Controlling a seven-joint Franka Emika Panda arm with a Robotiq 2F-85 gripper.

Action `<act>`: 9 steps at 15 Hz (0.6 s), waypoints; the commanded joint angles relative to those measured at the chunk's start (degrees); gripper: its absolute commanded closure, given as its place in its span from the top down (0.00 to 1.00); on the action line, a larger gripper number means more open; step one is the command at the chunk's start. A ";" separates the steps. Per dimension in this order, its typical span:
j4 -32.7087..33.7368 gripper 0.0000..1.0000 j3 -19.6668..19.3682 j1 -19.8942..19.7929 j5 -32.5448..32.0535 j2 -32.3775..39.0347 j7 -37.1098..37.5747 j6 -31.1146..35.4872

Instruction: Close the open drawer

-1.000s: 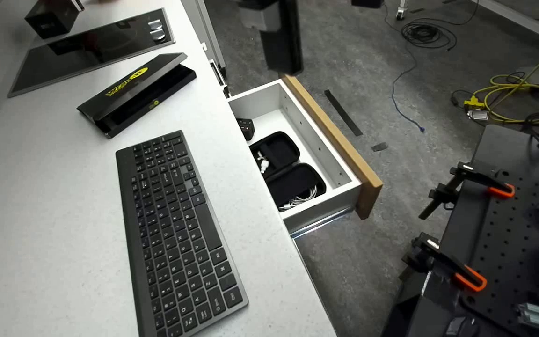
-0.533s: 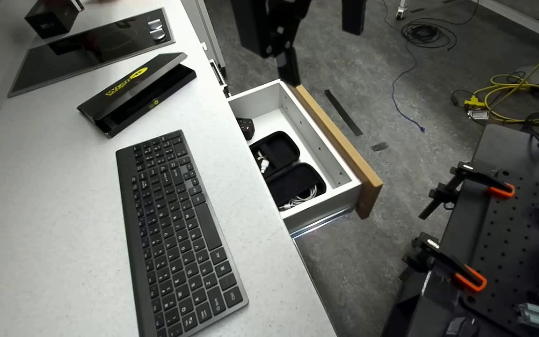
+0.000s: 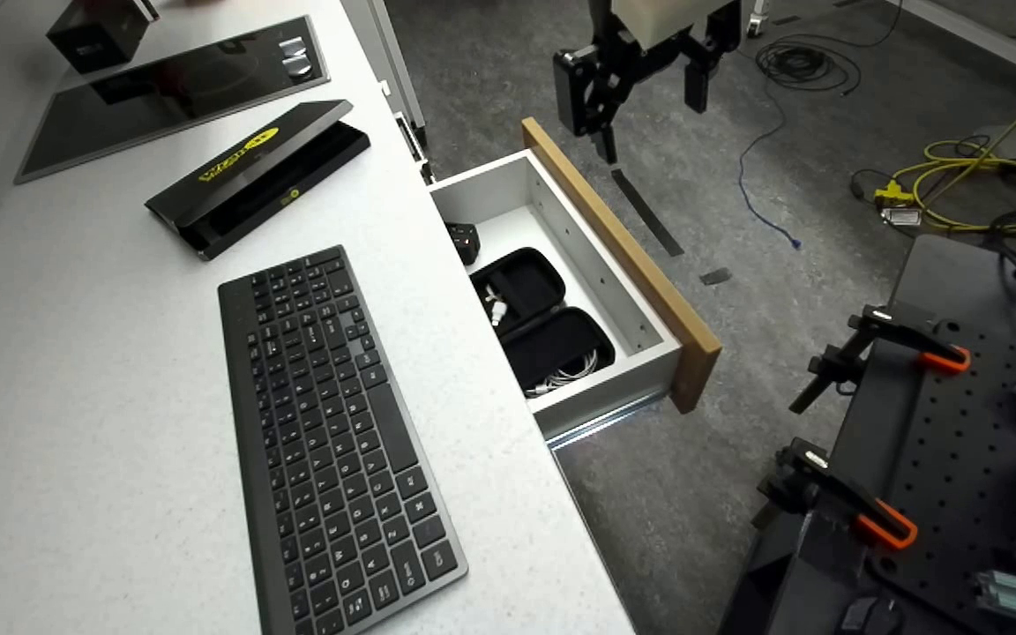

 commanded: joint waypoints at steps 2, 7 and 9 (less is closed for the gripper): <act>0.18 1.00 -3.14 0.58 0.27 1.17 -0.09 0.37; -0.05 1.00 -3.40 0.65 -0.59 0.66 0.80 0.68; -0.32 1.00 -3.81 -0.22 -4.45 3.77 5.81 3.48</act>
